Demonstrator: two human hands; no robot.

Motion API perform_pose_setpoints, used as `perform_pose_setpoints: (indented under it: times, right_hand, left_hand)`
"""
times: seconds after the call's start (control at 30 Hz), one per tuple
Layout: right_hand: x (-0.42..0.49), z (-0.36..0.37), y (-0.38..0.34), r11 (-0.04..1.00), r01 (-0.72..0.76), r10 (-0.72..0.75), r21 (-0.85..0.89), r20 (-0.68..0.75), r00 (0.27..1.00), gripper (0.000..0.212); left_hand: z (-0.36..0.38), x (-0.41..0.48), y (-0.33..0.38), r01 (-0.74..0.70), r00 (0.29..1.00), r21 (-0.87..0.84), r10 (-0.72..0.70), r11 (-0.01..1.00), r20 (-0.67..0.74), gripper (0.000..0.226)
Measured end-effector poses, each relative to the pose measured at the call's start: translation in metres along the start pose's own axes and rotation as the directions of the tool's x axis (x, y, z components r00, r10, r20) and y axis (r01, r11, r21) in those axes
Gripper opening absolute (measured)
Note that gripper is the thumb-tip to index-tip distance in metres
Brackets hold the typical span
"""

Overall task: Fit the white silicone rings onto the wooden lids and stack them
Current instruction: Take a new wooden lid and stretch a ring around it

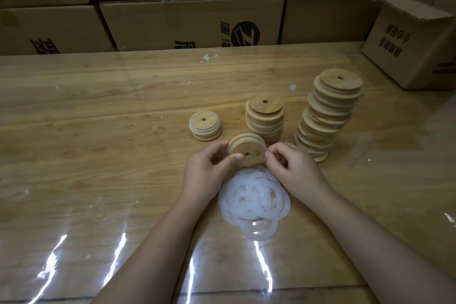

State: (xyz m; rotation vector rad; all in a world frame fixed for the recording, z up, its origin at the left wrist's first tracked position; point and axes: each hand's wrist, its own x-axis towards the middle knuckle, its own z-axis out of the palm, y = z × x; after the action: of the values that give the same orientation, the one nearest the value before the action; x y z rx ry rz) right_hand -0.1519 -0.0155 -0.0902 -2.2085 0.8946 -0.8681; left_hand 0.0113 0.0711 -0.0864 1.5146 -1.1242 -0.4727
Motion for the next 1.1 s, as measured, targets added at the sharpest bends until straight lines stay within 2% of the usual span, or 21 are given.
perform_pose_setpoints:
  times: [0.13, 0.2, 0.33, 0.5, 0.6, 0.8, 0.87, 0.97, 1.1]
  right_hand:
    - [-0.0021, 0.0018, -0.0033, 0.997, 0.065, -0.064, -0.030, 0.036, 0.997, 0.028]
    - [-0.0024, 0.0022, -0.0042, 0.993, 0.097, -0.097, -0.065, 0.003, 0.995, 0.025]
    - [-0.0013, -0.0004, -0.0054, 0.995, 0.096, -0.098, -0.029, -0.052, 0.994, 0.008]
    - [-0.0016, 0.0007, -0.0030, 0.992, 0.124, -0.122, 0.026, -0.073, 0.990, 0.010]
    - [-0.0005, 0.0002, -0.0015, 0.989, 0.142, -0.137, 0.031, -0.137, 0.981, 0.010]
    - [-0.0011, -0.0001, -0.0021, 0.980, 0.196, -0.189, 0.037, -0.155, 0.970, 0.008]
    - [-0.0010, -0.0015, -0.0024, 0.977, 0.210, -0.202, 0.030, -0.166, 0.965, 0.009]
    - [-0.0014, -0.0021, -0.0028, 0.974, 0.228, -0.221, 0.014, -0.189, 0.957, 0.009]
    - [-0.0016, -0.0009, -0.0032, 0.966, 0.258, -0.255, -0.012, -0.215, 0.943, 0.007]
  left_hand:
    - [0.0014, 0.0003, 0.0016, 0.006, 1.000, -0.010, -0.006, 1.000, -0.003, 0.021]
    - [0.0005, 0.0013, 0.0023, 0.015, 1.000, -0.024, -0.015, 1.000, 0.001, 0.022]
    - [-0.0012, 0.0022, 0.0024, 0.067, 0.998, -0.083, -0.065, 0.994, 0.021, 0.021]
    - [-0.0029, 0.0024, 0.0004, 0.056, 0.997, -0.086, -0.051, 0.995, 0.059, 0.022]
    - [0.0000, 0.0008, -0.0009, 0.020, 0.996, 0.001, -0.020, 1.000, 0.086, 0.030]
    - [0.0007, -0.0012, -0.0008, -0.072, 0.996, 0.099, 0.068, 0.992, 0.050, 0.039]
    - [0.0015, -0.0030, -0.0001, -0.098, 0.994, 0.138, 0.090, 0.986, 0.060, 0.035]
    - [0.0014, -0.0048, 0.0006, -0.162, 0.987, 0.285, 0.154, 0.945, 0.050, 0.022]
    - [-0.0012, -0.0038, 0.0033, -0.252, 0.966, 0.372, 0.252, 0.893, 0.051, 0.028]
